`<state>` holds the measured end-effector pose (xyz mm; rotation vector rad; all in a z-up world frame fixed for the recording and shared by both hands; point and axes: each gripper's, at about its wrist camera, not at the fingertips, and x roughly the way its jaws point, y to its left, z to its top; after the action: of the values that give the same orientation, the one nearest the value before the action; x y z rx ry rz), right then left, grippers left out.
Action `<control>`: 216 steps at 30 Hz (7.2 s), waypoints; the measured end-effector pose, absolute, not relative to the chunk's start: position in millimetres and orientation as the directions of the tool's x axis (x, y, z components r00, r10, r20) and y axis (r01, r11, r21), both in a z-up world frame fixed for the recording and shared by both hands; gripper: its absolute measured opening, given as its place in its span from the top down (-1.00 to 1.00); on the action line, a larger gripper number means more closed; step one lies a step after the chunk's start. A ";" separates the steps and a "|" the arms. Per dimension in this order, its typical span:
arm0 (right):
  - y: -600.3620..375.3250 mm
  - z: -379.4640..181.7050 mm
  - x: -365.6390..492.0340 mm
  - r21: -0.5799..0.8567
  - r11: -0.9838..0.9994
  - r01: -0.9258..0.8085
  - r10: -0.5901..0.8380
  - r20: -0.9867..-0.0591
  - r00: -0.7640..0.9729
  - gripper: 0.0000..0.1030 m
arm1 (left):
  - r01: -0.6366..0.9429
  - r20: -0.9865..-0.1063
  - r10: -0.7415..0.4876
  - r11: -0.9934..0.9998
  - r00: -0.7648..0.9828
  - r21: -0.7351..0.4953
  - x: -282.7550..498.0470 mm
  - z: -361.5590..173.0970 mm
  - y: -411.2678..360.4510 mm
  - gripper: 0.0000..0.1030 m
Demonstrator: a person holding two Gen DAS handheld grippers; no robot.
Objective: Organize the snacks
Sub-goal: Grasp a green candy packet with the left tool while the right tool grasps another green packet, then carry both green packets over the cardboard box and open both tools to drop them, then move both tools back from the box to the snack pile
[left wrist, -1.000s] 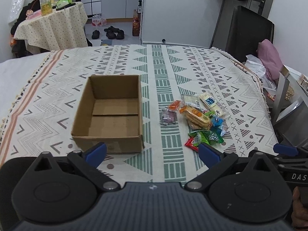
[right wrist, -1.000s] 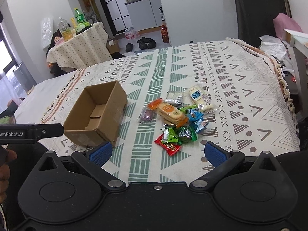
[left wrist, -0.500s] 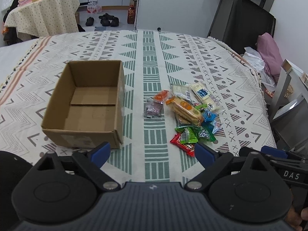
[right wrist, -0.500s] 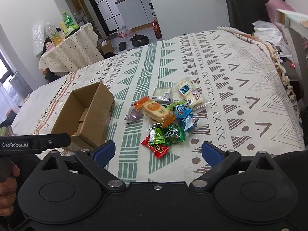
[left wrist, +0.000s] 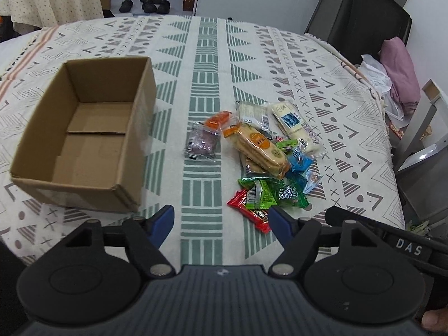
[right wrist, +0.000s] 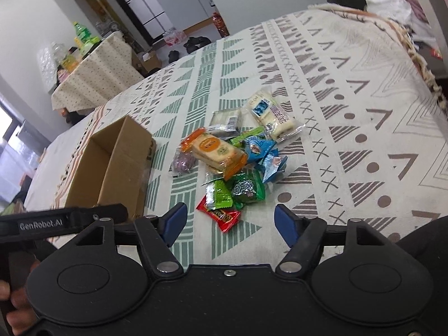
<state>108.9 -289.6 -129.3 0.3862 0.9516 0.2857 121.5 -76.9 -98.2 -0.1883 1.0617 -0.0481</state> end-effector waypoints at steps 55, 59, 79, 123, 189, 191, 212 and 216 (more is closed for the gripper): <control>-274.8 -218.6 196.7 0.519 0.849 0.101 0.451 -0.811 0.371 0.27 | -0.204 -0.919 -0.109 0.959 0.380 -0.198 192.4 -171.2 -89.8 0.53; -280.1 -218.4 194.8 0.561 0.825 0.064 0.502 -0.781 0.372 0.35 | -0.214 -0.909 -0.097 0.957 0.406 -0.197 184.6 -156.2 -86.9 0.53; -296.7 -167.8 156.0 0.581 0.813 -0.039 0.518 -0.691 0.504 0.38 | -0.169 -0.823 -0.157 0.942 0.546 -0.291 135.1 -80.4 -58.3 0.53; -86.8 -72.0 170.5 0.441 0.873 -0.208 0.470 -0.649 0.598 0.38 | -0.255 -0.719 -0.199 0.845 0.665 -0.470 166.5 -72.6 161.6 0.53; -245.3 -62.5 124.0 0.380 0.925 -0.024 0.298 -0.682 0.668 -0.96 | -0.210 -0.800 -0.194 0.905 0.568 -0.369 122.2 -57.9 15.0 -1.00; -254.1 -65.1 120.8 0.384 0.923 -0.020 0.298 -0.681 0.669 -0.96 | -0.212 -0.812 -0.195 0.908 0.550 -0.361 122.0 -61.0 6.1 -1.00; -318.8 -110.8 117.4 0.438 0.899 0.023 0.321 -0.693 0.646 -0.92 | -0.262 -0.866 -0.218 0.895 0.449 -0.361 119.0 -108.8 -65.0 -0.91; -323.4 -120.2 122.0 0.469 0.883 0.036 0.341 -0.691 0.637 -0.82 | -0.291 -0.883 -0.223 0.886 0.413 -0.360 122.2 -126.4 -73.7 -0.69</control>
<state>122.0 -323.4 -120.2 0.4720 0.8699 0.1812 122.2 -73.7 -126.4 -0.5087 1.1580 0.0453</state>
